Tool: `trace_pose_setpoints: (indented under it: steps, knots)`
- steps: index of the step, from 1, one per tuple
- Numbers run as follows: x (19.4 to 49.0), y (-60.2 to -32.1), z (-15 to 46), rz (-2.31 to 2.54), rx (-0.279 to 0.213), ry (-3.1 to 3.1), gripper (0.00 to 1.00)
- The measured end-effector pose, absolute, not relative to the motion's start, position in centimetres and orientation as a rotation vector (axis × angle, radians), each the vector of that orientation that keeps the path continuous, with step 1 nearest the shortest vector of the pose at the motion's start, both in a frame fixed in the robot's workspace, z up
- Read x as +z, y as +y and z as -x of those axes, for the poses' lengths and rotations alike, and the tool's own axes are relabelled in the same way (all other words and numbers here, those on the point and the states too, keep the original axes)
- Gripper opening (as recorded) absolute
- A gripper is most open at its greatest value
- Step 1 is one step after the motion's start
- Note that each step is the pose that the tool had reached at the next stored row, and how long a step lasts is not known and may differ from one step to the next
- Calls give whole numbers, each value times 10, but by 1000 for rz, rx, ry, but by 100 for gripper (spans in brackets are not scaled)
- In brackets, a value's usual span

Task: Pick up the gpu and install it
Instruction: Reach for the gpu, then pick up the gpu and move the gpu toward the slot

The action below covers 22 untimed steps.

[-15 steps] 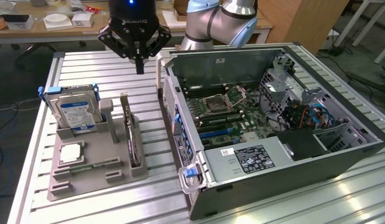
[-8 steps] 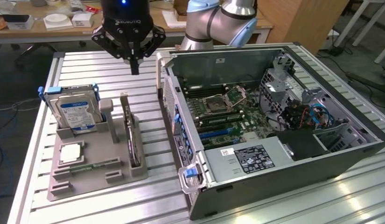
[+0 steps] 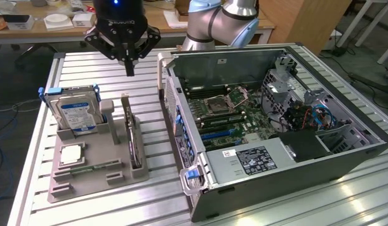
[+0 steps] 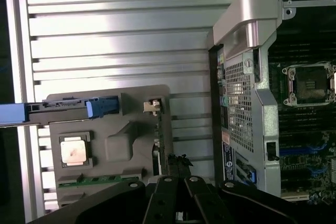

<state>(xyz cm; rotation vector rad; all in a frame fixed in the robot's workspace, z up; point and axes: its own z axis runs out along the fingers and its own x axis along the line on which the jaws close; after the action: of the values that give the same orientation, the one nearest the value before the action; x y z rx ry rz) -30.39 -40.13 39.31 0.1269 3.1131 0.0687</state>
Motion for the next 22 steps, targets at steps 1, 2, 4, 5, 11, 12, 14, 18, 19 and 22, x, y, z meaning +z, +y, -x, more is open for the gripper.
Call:
trace_pose_setpoints:
  steps: [1, 2, 4, 5, 11, 12, 14, 18, 19, 22]
  knots:
    - [393, -401, 305, -127, 69, 3113, 10]
    - [393, -401, 307, -127, 69, 3113, 10]
    - [393, -401, 309, -128, 69, 3113, 10]
    - [393, -401, 310, -128, 69, 3113, 10]
    - [393, -402, 312, -128, 69, 3113, 10]
    - [393, -402, 312, -128, 69, 3113, 10]
    - [393, -402, 312, -129, 69, 3113, 10]
    - [393, -402, 312, -128, 69, 3113, 23]
    - [393, -402, 312, -128, 69, 3113, 29]
    - [393, -402, 312, -128, 69, 3113, 41]
